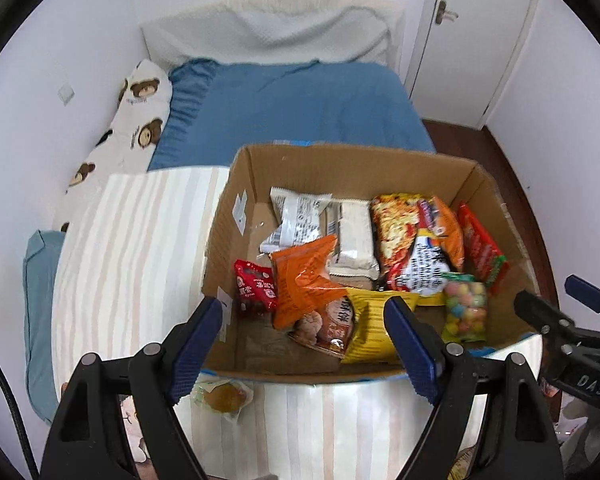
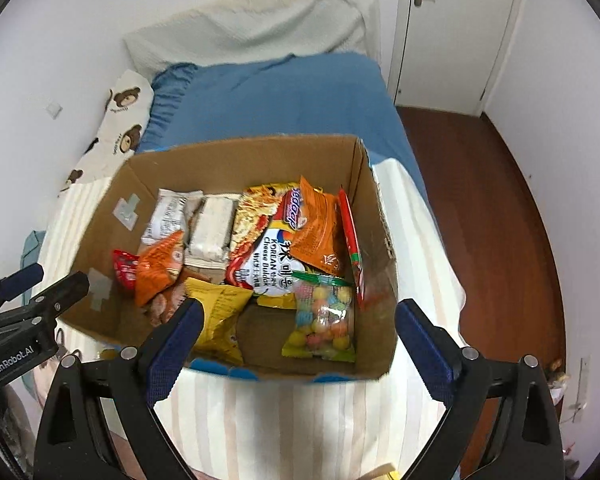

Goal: Organize snacks
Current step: 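Move both tools back toward the remaining snacks on the bed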

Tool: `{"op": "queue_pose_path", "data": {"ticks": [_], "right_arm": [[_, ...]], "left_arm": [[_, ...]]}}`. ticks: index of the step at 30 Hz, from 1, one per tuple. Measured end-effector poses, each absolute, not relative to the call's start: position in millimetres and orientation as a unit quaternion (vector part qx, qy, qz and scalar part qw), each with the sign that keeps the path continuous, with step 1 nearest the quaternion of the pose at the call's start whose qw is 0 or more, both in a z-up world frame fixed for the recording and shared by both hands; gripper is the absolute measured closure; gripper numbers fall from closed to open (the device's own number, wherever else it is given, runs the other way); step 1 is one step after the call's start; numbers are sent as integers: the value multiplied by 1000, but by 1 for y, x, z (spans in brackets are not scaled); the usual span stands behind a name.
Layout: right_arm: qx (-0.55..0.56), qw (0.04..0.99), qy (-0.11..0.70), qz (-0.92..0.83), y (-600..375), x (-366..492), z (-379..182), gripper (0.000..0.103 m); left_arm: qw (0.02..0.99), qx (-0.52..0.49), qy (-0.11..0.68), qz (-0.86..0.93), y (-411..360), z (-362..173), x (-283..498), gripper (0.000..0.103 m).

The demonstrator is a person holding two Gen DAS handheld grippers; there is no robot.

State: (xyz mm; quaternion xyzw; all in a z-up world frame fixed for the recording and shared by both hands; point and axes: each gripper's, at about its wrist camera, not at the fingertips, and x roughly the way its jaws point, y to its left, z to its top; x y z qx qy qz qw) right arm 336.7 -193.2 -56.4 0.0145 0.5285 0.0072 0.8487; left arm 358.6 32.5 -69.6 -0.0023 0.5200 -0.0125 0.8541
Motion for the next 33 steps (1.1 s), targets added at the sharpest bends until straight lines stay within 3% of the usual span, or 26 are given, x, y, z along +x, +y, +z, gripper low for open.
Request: {"op": "queue_pose_path", "data": {"ticks": [25, 33], "right_arm": [[5, 914, 406, 6, -187, 193, 58, 5], [73, 902, 426, 16, -209, 162, 52, 5]], "left_arm": [[911, -13, 410, -52, 17, 21, 237, 21], [896, -6, 440, -59, 5, 0, 218, 20]]}}
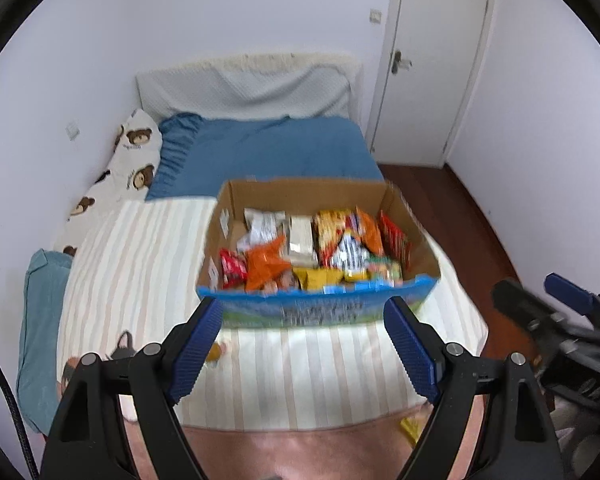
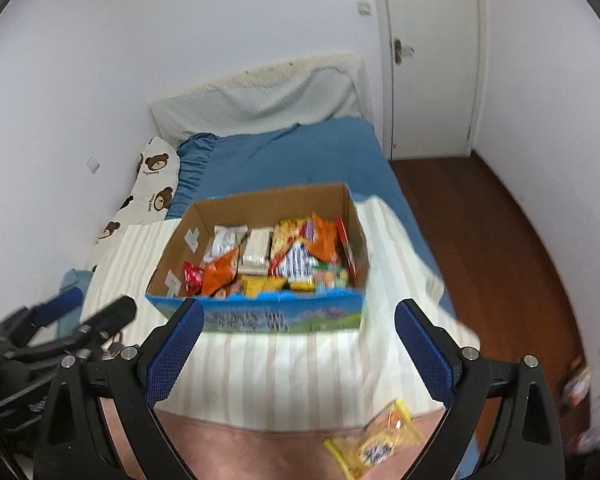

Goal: Organize snacks
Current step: 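Move both tools back toward the remaining snacks on the bed, then grasp the yellow egg-cake bag with the right gripper while the left grasps the yolk pastry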

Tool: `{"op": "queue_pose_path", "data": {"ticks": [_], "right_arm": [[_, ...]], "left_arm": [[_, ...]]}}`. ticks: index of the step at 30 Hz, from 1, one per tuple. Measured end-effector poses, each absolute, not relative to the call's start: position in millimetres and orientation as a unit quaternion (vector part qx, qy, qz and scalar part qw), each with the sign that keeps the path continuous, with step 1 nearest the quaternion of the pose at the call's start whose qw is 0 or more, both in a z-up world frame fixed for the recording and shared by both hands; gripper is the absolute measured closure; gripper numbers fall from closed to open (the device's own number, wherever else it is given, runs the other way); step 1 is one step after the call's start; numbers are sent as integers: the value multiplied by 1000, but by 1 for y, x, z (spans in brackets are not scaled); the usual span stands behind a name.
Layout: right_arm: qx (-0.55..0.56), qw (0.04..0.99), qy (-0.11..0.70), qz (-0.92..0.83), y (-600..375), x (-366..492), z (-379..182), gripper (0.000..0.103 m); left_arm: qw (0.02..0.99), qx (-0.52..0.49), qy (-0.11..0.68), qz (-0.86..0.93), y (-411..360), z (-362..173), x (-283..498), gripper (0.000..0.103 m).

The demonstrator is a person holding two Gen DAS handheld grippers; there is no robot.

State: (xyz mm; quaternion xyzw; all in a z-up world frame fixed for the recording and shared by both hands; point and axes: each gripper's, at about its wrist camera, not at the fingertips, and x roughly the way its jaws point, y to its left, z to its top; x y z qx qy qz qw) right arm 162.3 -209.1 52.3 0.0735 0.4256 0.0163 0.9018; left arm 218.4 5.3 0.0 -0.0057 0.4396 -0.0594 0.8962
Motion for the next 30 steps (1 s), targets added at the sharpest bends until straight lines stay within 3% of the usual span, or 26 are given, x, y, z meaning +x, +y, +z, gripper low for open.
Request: {"op": "queue_pose_path", "data": {"ticks": [11, 14, 20, 25, 30], "right_arm": [[212, 808, 545, -67, -327, 104, -84, 5], [241, 793, 552, -98, -355, 81, -111, 15], [306, 758, 554, -154, -398, 45, -149, 22], [392, 724, 550, -143, -406, 34, -180, 22], [418, 694, 577, -107, -361, 58, -221, 20]], "left_arm": [[779, 135, 574, -216, -123, -139, 197, 21], [743, 171, 592, -259, -165, -170, 188, 21], [687, 259, 605, -309, -232, -227, 168, 21], [698, 224, 614, -290, -201, -217, 174, 21], [770, 165, 590, -181, -105, -185, 214, 20]]}}
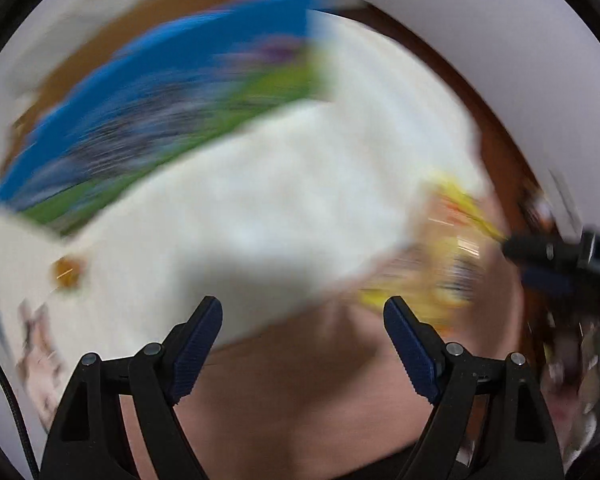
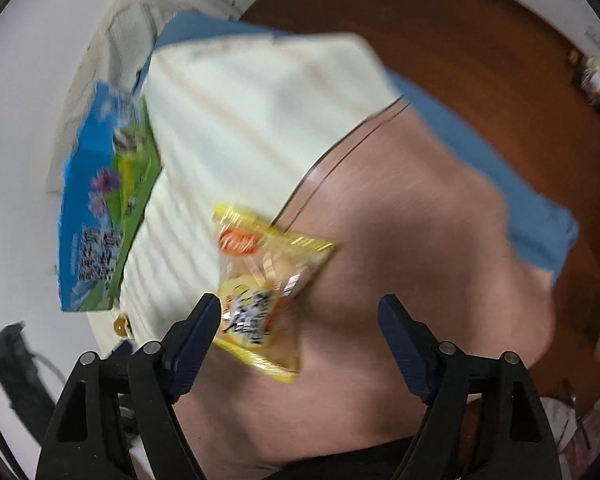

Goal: Organize snacks
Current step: 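Grasp the yellow egg-cake bag with the right gripper while the left grasps the yolk pastry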

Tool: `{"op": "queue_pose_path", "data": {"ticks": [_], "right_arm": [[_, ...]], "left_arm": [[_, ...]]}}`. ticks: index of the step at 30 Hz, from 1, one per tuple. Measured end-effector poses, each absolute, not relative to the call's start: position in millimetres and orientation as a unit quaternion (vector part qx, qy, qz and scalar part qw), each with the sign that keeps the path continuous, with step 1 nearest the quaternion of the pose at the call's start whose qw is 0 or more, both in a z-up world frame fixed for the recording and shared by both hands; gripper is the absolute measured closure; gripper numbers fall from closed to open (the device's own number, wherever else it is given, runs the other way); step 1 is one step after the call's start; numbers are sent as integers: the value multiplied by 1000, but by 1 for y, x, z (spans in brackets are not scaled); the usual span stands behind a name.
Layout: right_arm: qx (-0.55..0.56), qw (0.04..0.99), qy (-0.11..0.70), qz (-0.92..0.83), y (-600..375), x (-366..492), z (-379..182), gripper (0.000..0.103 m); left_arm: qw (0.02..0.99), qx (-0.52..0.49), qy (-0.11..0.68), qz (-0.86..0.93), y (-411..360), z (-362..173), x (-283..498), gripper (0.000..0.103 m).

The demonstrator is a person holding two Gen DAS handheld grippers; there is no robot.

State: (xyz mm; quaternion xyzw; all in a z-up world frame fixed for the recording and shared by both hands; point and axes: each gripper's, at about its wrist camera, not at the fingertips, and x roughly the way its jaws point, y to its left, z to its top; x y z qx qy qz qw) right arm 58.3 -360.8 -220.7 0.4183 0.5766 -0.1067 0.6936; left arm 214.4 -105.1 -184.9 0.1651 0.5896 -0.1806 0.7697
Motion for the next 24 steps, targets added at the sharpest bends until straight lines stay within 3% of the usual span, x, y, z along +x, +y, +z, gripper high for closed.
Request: {"op": "queue_pose_path", "data": {"ticks": [3, 7, 12, 16, 21, 24], "right_arm": [[403, 681, 605, -91, -325, 83, -244, 20], [296, 697, 648, -85, -271, 120, -263, 22], [145, 752, 643, -33, -201, 154, -251, 48], [103, 757, 646, -11, -164, 169, -254, 50], [106, 752, 650, -10, -151, 175, -258, 49], [114, 749, 652, -8, -155, 177, -259, 50]], "left_arm": [[787, 135, 592, -103, -39, -183, 249, 20], [791, 92, 604, -19, 46, -195, 286, 21], [807, 82, 585, 20, 108, -196, 318, 22], [799, 60, 598, 0, 117, -207, 336, 37], [774, 68, 628, -28, 109, -235, 357, 40], [763, 54, 643, -45, 106, -250, 364, 53]]}}
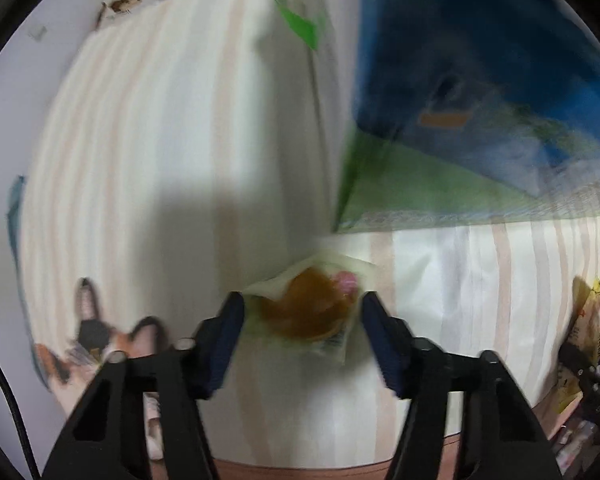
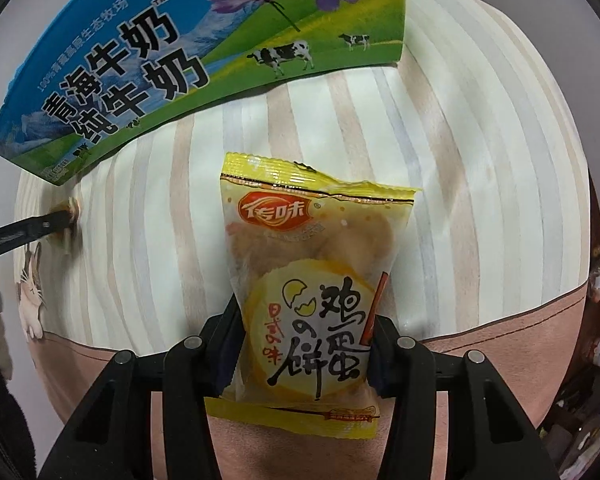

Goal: Organize snacks
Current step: 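Grasp the yellow egg-cake bag with the right gripper while the left grasps the yolk pastry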

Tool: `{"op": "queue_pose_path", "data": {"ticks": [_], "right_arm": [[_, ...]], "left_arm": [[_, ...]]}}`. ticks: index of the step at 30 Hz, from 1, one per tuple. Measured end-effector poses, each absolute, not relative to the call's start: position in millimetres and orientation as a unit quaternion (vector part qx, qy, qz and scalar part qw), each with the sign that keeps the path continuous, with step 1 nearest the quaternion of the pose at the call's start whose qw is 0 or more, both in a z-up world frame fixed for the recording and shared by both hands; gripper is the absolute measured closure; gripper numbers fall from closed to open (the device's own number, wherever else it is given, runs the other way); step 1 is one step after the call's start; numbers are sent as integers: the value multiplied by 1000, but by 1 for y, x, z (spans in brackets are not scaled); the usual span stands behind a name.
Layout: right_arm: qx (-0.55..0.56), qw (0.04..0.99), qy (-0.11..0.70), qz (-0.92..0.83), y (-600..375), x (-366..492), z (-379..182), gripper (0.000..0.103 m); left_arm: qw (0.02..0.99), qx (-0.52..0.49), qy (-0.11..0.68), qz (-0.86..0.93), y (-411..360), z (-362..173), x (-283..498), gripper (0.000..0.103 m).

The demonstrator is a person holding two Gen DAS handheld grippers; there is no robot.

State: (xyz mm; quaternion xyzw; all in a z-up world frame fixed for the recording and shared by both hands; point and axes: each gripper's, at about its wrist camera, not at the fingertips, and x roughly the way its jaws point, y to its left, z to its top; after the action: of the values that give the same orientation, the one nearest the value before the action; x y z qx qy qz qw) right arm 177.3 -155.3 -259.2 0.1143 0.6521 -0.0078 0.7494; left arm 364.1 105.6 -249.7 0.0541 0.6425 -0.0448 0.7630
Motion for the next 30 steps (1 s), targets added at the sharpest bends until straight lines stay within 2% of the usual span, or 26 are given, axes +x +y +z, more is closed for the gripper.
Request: {"op": "queue_pose_path", "data": {"ticks": [3, 4, 7, 8, 21, 30], "right_arm": [[115, 748, 653, -7, -159, 178, -259, 51], [113, 748, 654, -6, -159, 178, -258, 52], [106, 746, 657, 3, -158, 174, -259, 52], [104, 743, 661, 9, -158, 172, -259, 53], [12, 708, 700, 94, -107, 118, -265, 53], [6, 705, 704, 89, -91, 108, -273, 51]], "left_arm": [[767, 52, 638, -43, 109, -250, 367, 54], [768, 52, 637, -43, 108, -249, 364, 60], [769, 60, 635, -42, 110, -239, 348, 60], [751, 10, 660, 11, 110, -239, 340, 60], [706, -40, 707, -6, 66, -248, 199, 60], [709, -39, 704, 10, 65, -250, 199, 59]]}}
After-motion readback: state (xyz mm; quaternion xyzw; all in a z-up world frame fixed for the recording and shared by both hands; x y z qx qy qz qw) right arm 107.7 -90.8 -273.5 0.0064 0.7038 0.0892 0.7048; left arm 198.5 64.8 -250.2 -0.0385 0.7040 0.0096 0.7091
